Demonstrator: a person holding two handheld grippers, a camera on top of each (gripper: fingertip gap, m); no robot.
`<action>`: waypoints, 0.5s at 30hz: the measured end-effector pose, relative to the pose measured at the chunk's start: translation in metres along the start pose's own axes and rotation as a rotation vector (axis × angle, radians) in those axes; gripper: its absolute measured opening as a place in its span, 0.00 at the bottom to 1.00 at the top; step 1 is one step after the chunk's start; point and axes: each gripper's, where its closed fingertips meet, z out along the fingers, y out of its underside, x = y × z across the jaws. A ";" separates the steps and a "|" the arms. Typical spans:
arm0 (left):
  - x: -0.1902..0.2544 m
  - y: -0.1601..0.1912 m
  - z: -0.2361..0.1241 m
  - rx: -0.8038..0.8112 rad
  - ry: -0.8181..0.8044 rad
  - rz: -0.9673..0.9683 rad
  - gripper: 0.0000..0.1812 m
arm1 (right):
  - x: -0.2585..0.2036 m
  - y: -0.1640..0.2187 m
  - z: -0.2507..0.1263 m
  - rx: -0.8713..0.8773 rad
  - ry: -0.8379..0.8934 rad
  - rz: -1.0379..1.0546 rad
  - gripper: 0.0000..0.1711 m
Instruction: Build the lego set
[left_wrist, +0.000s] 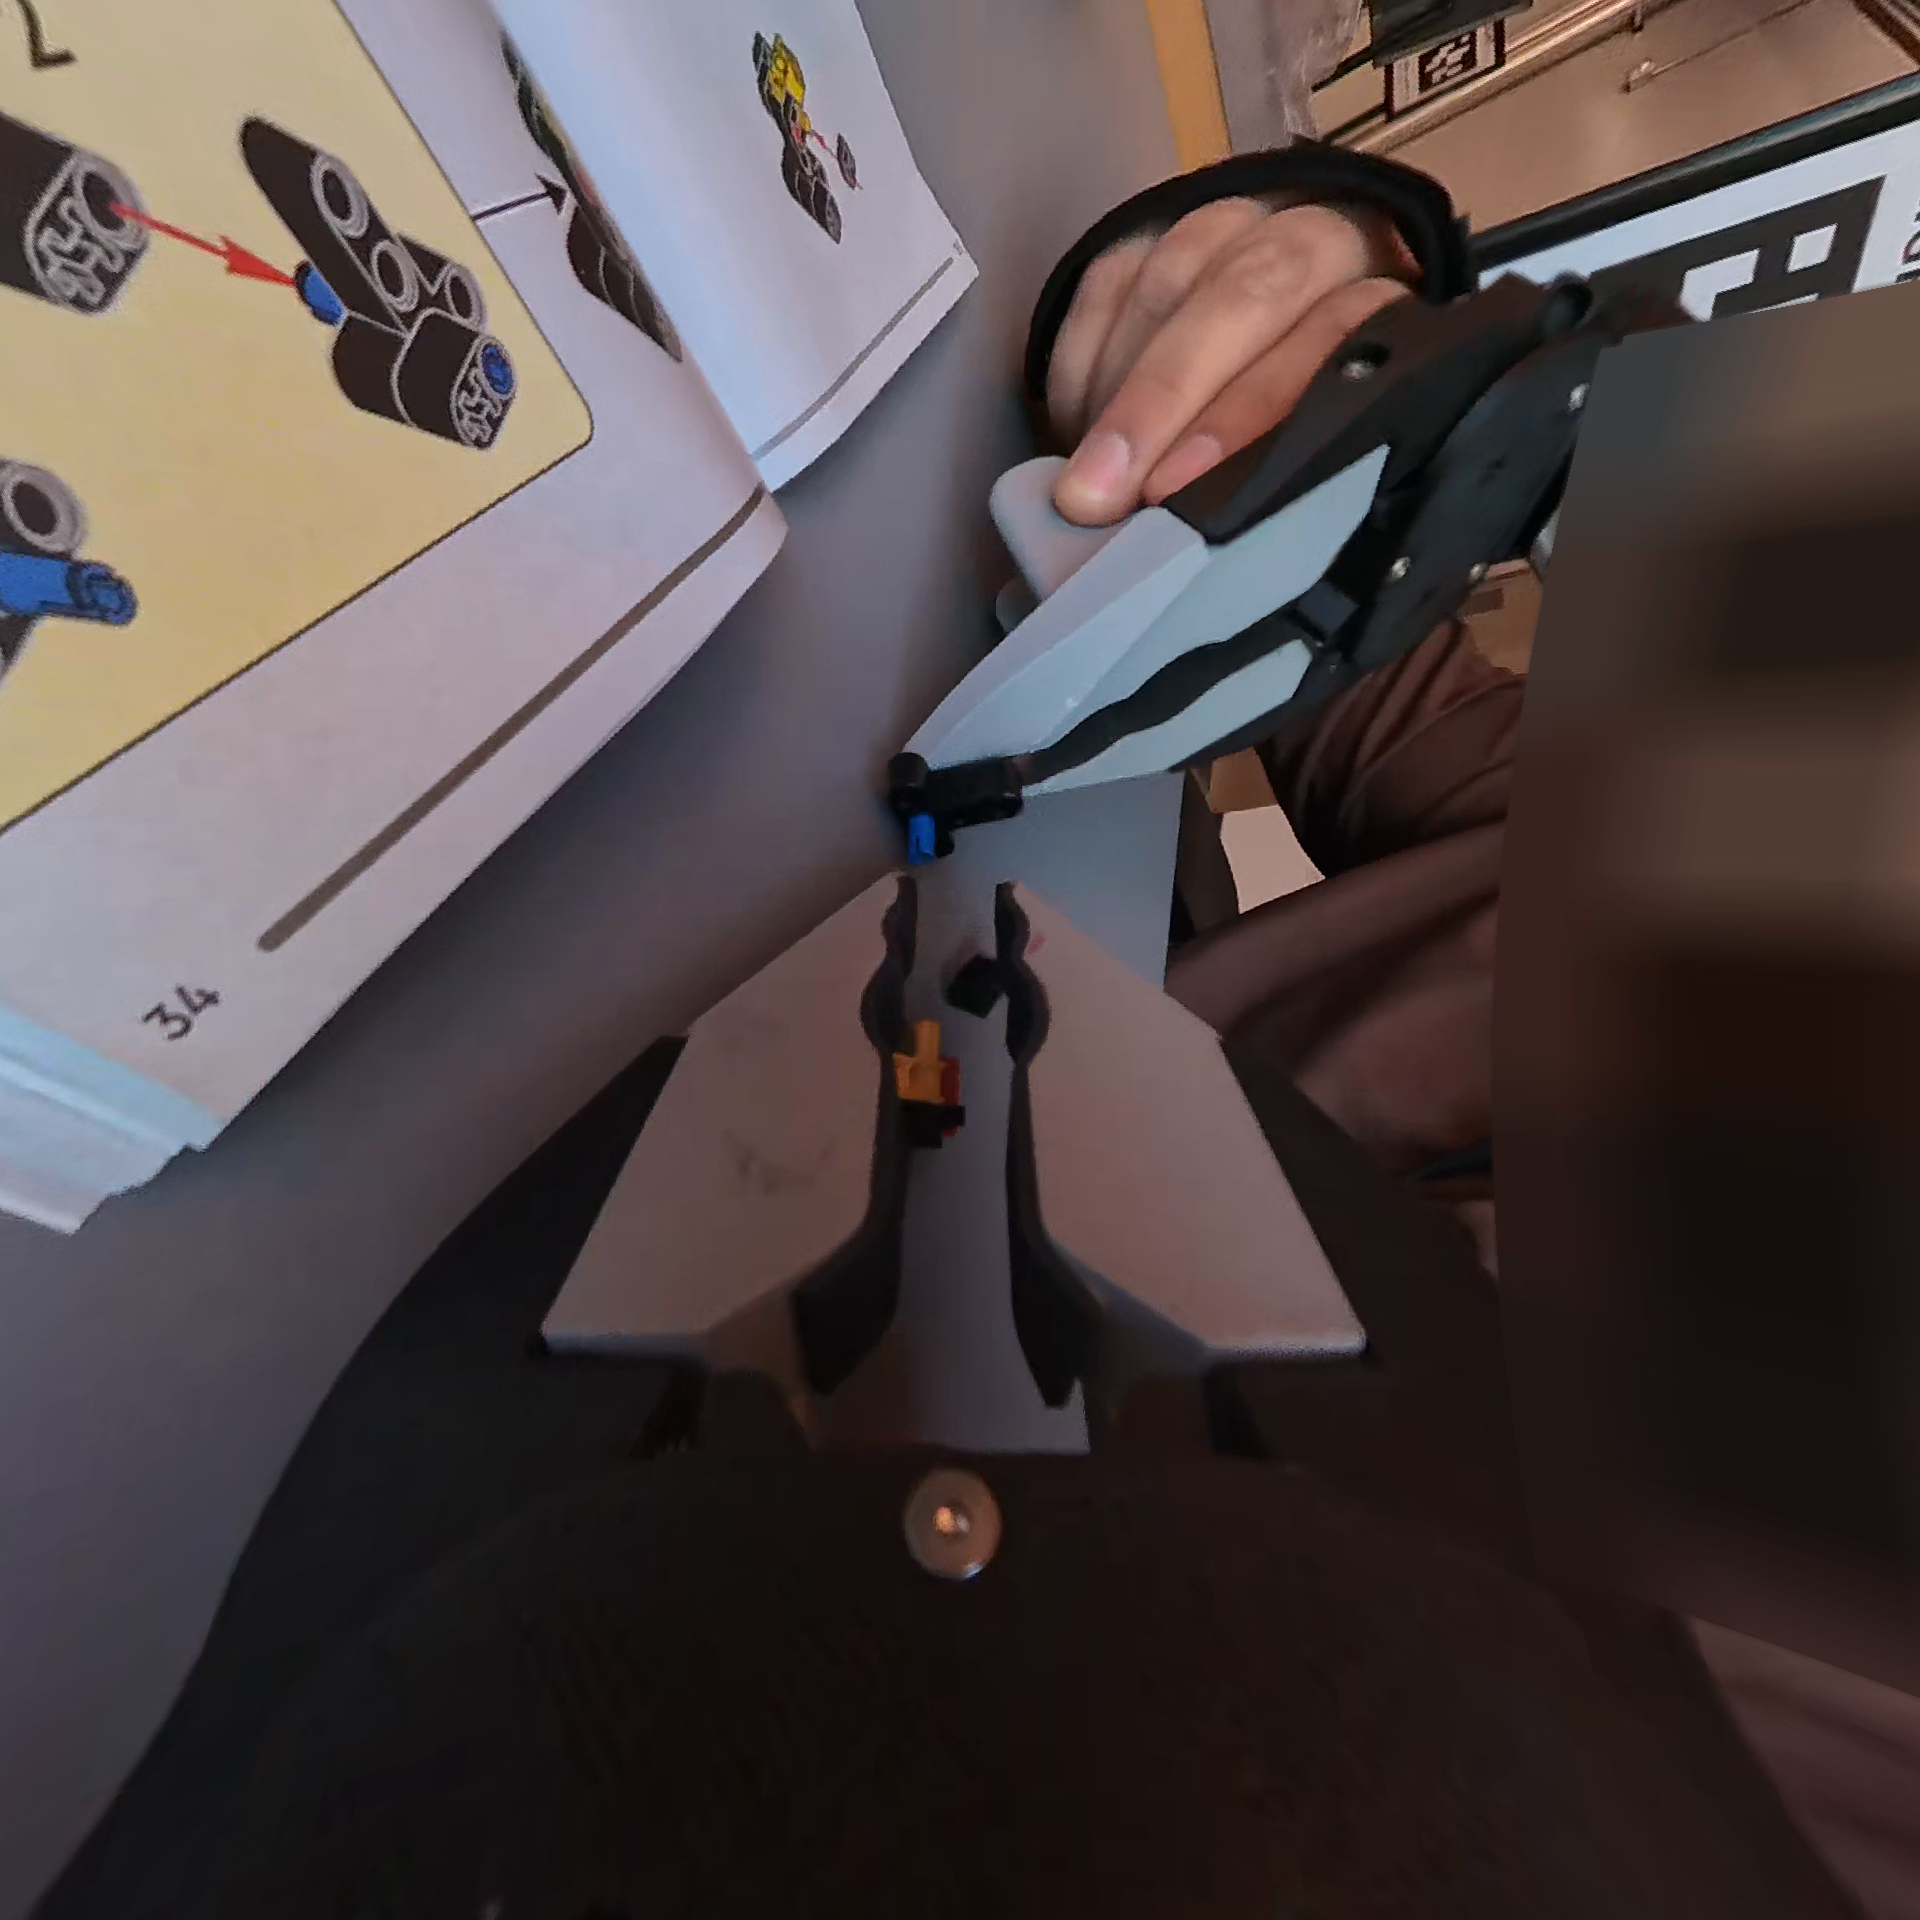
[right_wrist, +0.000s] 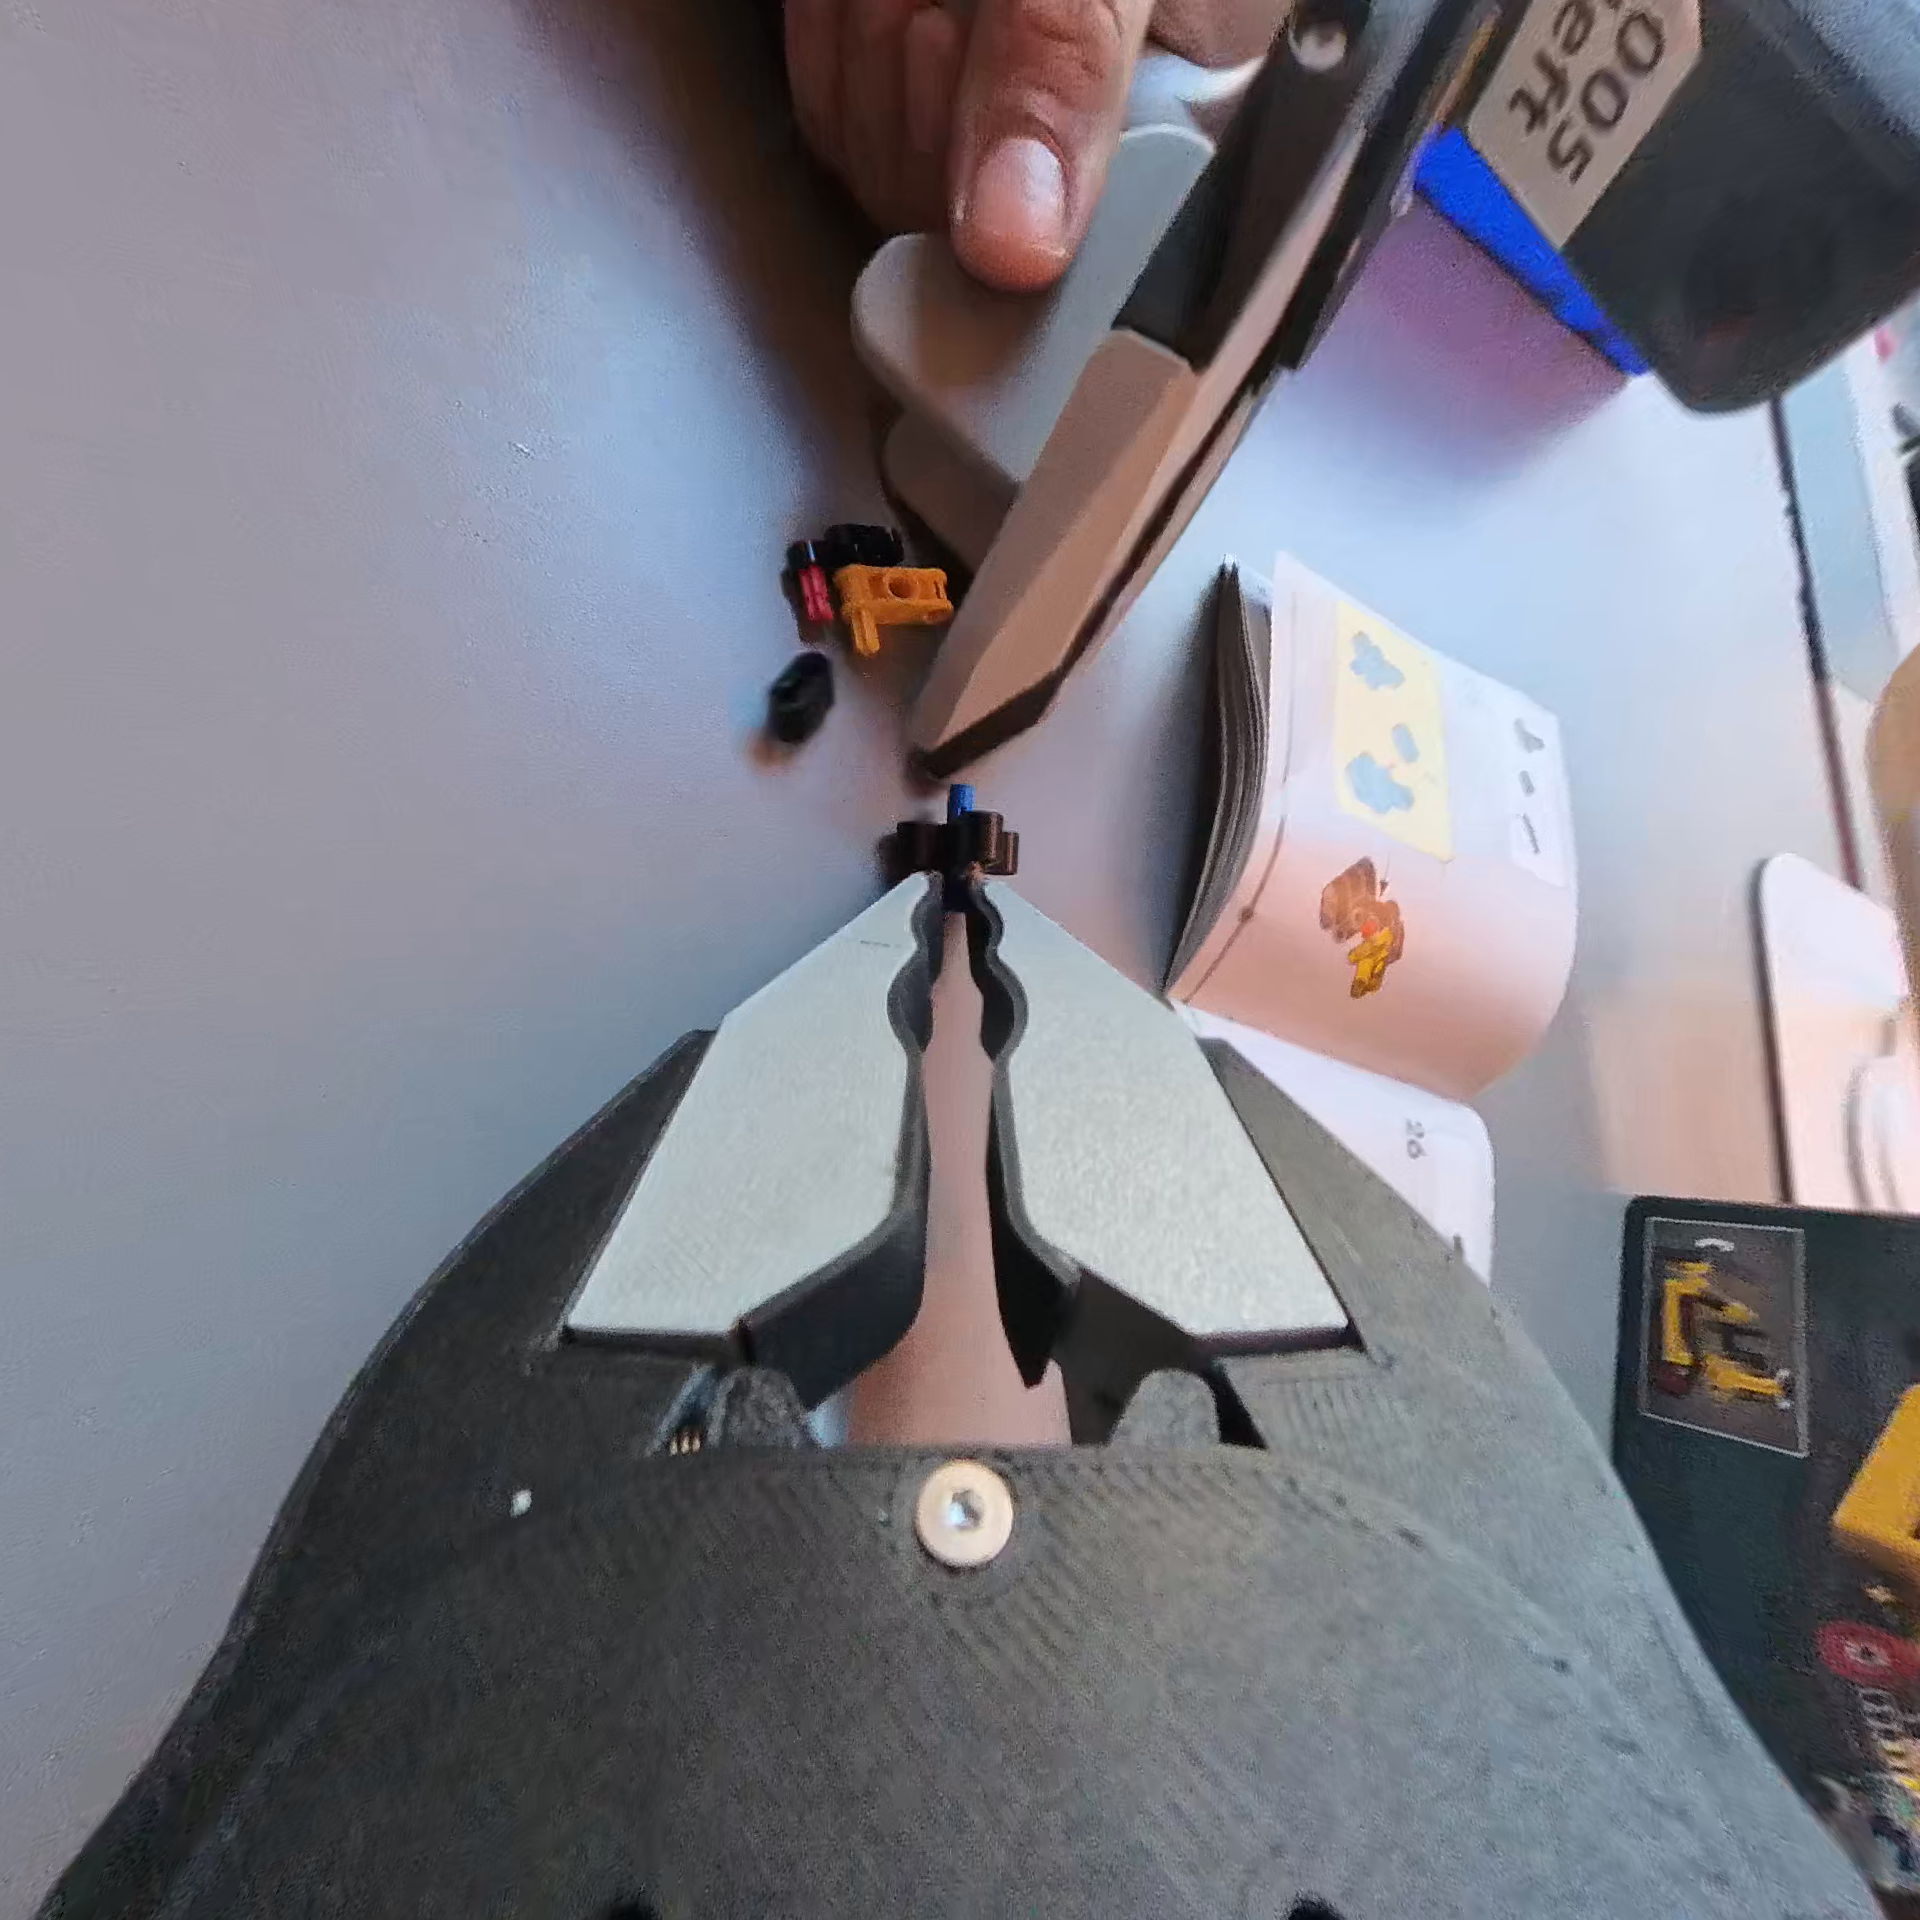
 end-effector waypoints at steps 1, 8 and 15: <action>0.000 0.000 -0.002 0.002 -0.008 0.016 0.08 | 0.000 0.001 -0.001 0.005 -0.010 0.019 0.01; 0.009 0.008 -0.029 0.022 -0.286 0.266 0.19 | -0.003 0.003 -0.010 0.043 -0.067 0.071 0.00; 0.022 0.037 -0.004 -0.030 -0.460 0.430 0.15 | -0.013 0.001 -0.010 0.046 -0.114 0.054 0.00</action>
